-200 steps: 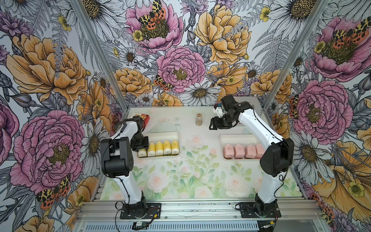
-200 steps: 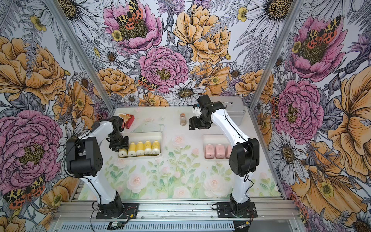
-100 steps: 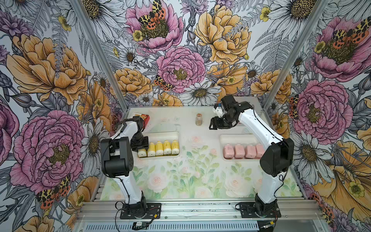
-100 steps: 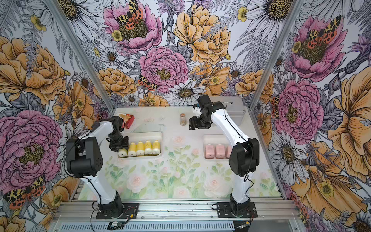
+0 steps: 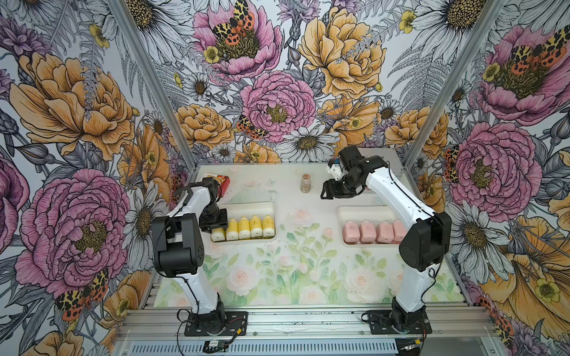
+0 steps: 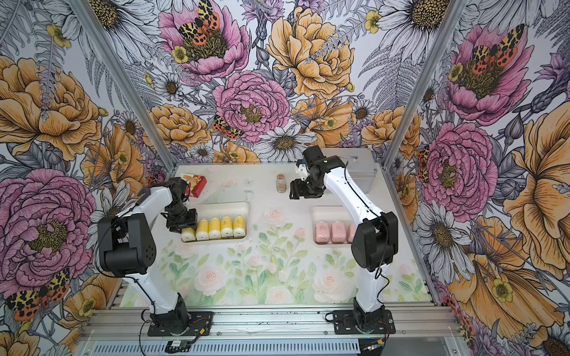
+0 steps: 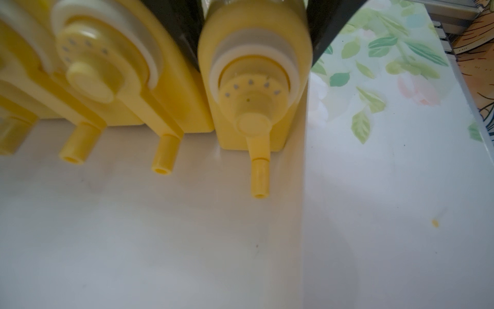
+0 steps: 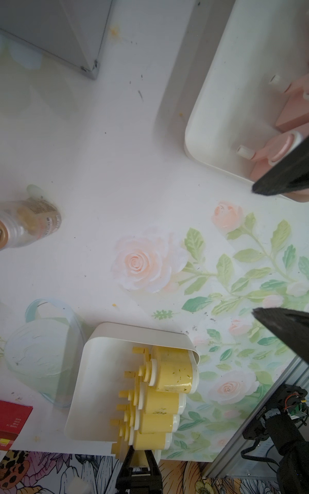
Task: Place the pencil sharpeners by color into the storage box
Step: Place the pencil sharpener in the storage box.
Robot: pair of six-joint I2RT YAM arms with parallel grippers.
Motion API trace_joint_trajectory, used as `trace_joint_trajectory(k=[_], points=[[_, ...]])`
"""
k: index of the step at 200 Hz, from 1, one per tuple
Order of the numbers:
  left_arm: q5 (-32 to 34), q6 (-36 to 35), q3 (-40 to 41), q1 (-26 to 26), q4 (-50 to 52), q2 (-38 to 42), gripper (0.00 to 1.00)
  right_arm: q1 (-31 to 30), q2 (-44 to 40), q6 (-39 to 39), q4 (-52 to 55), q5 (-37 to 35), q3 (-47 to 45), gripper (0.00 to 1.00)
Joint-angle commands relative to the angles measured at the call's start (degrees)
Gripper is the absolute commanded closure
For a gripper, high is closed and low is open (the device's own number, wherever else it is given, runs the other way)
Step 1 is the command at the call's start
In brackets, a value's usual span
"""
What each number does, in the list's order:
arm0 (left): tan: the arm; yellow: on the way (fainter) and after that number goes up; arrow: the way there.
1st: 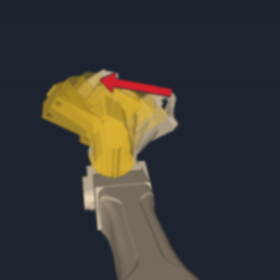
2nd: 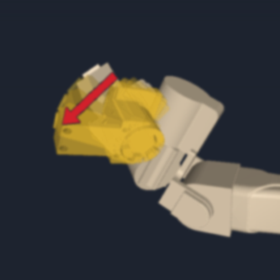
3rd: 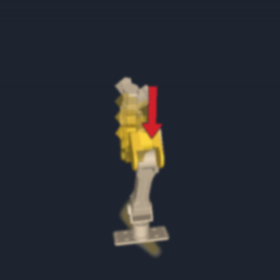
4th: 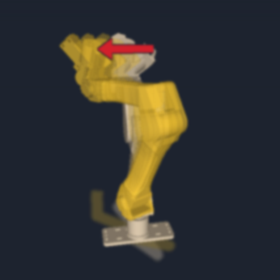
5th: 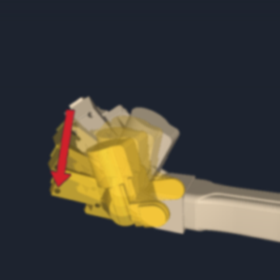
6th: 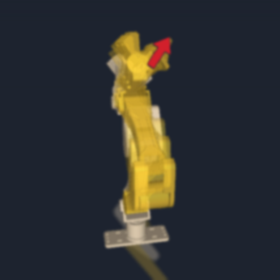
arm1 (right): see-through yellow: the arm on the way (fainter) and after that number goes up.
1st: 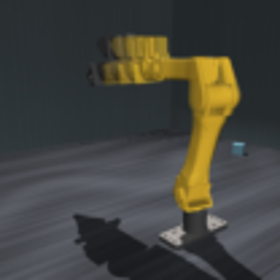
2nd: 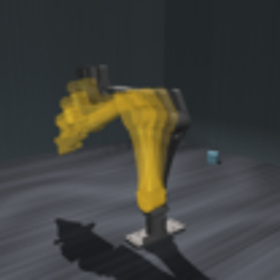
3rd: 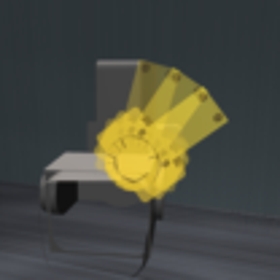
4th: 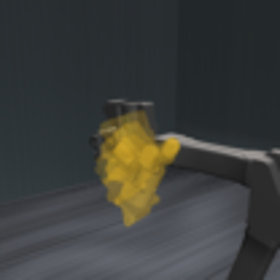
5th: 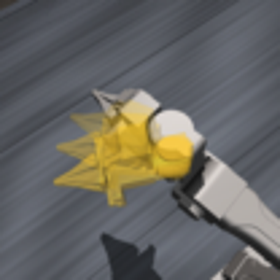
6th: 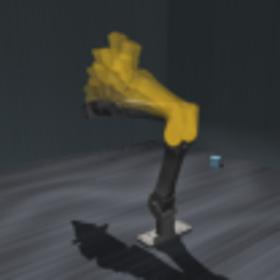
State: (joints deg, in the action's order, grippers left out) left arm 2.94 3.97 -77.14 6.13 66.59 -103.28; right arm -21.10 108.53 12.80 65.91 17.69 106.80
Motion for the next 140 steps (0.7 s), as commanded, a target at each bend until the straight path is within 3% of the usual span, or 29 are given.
trace_joint_trajectory(k=[1, 140], points=[[-0.6, 0.5, -0.8, -0.1, -0.5, 2.7, 0.43, -0.4, -0.3, 0.5, -0.9, 0.1, 1.7, 0.32], [-0.7, 1.0, -4.5, -2.0, 0.6, 5.2, 0.43, -0.4, -0.5, 0.6, -1.5, -0.1, 0.6, 0.32]])
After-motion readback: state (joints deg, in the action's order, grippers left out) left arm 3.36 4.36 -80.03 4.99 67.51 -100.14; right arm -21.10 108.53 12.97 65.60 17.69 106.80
